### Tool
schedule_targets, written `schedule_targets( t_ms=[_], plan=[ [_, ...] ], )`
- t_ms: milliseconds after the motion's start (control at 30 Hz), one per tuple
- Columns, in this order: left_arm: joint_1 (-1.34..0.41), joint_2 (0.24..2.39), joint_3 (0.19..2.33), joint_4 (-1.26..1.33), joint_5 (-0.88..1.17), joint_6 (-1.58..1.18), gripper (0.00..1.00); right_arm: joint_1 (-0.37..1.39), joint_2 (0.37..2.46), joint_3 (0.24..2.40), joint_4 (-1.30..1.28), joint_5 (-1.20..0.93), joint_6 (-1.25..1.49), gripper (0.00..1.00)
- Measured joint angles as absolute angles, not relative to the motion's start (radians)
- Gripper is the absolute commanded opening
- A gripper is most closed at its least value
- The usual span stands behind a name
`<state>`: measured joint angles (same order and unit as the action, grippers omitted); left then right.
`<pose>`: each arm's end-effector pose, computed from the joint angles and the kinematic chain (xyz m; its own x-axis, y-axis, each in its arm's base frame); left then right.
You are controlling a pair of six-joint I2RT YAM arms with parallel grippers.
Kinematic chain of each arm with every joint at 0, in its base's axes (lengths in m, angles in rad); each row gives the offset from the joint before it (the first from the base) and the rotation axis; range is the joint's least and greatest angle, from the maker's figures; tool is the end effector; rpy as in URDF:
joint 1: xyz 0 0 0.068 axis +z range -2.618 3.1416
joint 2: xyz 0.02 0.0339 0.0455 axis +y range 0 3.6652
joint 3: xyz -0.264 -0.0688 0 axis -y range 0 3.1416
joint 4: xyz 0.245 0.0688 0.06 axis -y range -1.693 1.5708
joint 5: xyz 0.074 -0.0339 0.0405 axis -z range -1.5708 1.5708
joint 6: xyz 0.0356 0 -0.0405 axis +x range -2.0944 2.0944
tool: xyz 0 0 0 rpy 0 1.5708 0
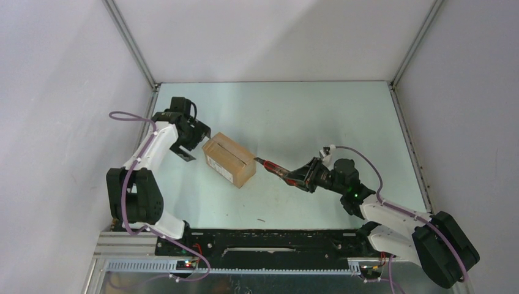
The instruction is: Unpack the express box
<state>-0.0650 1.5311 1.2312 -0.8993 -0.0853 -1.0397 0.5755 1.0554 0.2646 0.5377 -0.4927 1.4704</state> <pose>0.3006 -0.0165 0.2602 -0.5001 -0.8284 -0.2523 -0.7846 0.5568 -0.2729 0.1644 0.1267 0.1848 -0.8804 0.4738 0.0208 0.1224 0.1847 0.9751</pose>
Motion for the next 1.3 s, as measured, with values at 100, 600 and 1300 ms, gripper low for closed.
schedule_targets(
  t_ms=[100,600,1300],
  plan=[
    [-0.065,1.531,1.231,-0.900,-0.086,-1.057,1.00,0.575,1.053,0.257,0.537,-0.492,1.471,0.00],
    [-0.064,1.531,1.188,-0.889,-0.087,-1.099,1.00,0.575,1.049,0.240,0.562,-0.490,1.491,0.00],
    [-0.064,1.528,1.163,-0.876,-0.094,-1.104,1.00,0.598,1.068,0.240,0.588,-0.491,1.509,0.00]
  ],
)
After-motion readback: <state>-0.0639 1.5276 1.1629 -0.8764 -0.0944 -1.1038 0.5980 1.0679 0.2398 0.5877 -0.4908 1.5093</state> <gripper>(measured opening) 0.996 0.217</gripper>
